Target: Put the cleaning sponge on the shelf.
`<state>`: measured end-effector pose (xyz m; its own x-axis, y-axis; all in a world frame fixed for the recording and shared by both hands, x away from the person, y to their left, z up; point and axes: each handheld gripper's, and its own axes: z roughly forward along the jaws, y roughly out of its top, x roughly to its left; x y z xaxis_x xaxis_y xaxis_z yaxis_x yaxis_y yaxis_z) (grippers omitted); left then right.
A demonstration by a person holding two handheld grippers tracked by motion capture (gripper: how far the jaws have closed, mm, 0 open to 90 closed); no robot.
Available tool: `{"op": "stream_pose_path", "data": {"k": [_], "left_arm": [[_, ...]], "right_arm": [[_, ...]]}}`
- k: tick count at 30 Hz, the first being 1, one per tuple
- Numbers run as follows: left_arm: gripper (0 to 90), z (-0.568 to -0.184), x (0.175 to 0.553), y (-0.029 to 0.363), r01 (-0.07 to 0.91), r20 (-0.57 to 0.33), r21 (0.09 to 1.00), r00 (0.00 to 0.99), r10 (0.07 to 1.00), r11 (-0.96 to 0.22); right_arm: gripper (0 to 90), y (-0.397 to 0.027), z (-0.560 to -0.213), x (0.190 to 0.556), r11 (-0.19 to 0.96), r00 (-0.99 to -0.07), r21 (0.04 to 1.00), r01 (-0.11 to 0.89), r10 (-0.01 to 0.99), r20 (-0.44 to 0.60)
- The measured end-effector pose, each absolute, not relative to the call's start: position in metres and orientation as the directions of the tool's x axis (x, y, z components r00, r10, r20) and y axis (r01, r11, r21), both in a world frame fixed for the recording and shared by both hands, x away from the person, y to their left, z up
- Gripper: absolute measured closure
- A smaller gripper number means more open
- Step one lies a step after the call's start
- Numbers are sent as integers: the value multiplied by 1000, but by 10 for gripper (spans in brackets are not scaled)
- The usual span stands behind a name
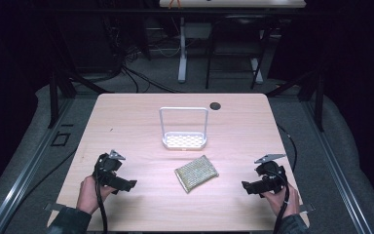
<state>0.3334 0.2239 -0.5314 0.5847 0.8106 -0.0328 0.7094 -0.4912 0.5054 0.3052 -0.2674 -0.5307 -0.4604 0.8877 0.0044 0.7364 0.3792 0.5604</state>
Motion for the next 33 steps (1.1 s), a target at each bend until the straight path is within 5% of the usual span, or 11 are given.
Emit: {"op": "stream_pose_path", "data": {"k": [33], "left_arm": [[1, -501, 338, 164, 660, -103, 477, 697, 709, -580]], "right_arm": [[53, -261, -529, 306, 418, -492, 552, 722, 871, -16]]}}
